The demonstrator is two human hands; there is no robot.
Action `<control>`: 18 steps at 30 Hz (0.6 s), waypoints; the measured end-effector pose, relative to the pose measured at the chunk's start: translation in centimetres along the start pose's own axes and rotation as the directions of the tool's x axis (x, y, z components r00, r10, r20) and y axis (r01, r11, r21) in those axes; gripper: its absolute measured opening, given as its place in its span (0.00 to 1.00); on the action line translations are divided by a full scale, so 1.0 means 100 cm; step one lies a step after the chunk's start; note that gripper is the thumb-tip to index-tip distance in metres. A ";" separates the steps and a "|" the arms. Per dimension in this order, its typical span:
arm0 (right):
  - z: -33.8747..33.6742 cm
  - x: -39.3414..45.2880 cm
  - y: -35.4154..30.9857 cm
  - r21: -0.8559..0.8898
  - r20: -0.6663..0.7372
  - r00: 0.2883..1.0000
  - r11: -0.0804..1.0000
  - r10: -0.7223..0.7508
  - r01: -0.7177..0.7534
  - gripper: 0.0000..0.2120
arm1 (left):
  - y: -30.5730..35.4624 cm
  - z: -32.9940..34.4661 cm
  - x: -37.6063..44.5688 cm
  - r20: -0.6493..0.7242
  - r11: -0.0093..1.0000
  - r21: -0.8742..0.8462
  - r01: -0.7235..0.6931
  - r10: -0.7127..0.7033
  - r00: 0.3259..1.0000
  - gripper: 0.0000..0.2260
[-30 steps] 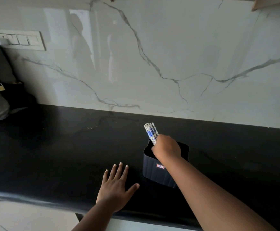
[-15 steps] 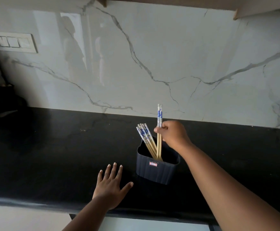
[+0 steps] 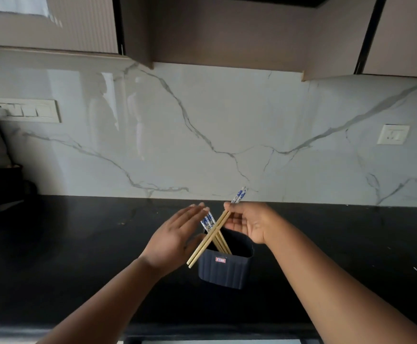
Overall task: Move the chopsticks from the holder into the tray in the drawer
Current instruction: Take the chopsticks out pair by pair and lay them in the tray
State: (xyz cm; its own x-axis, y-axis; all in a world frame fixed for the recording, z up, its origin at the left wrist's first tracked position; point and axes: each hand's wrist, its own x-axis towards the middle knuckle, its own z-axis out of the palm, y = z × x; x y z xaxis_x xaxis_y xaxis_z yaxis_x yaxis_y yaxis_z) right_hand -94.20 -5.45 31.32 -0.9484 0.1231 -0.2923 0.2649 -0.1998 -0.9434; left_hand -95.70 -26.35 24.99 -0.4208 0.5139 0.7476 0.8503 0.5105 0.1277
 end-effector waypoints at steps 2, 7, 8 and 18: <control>0.003 -0.001 0.009 0.047 0.018 0.999 0.998 0.048 -0.049 0.05 | 0.012 -0.011 0.000 0.009 0.983 -0.028 -0.180 0.180 0.984 0.17; 0.008 -0.006 0.022 0.092 0.079 0.989 0.987 0.122 -0.130 0.06 | 0.025 -0.020 -0.012 -0.013 0.952 -0.196 -0.236 0.239 0.971 0.10; 0.007 -0.008 0.022 0.102 0.096 0.987 0.985 0.127 -0.136 0.08 | 0.027 -0.023 -0.011 -0.021 0.949 -0.249 -0.192 0.193 0.981 0.10; -0.002 -0.029 0.033 -0.742 0.172 0.941 0.591 -0.290 0.317 0.34 | 0.023 -0.079 0.080 0.458 0.720 -0.370 0.586 -0.408 0.790 0.04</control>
State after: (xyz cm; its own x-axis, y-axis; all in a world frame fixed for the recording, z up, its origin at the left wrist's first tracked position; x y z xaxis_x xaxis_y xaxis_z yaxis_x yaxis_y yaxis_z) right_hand -90.55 -6.26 29.06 -0.9997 0.0068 0.0253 -0.0151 0.6419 -0.7666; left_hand -94.67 -26.48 36.41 -0.8239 0.5134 0.2401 0.4828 0.4140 0.7717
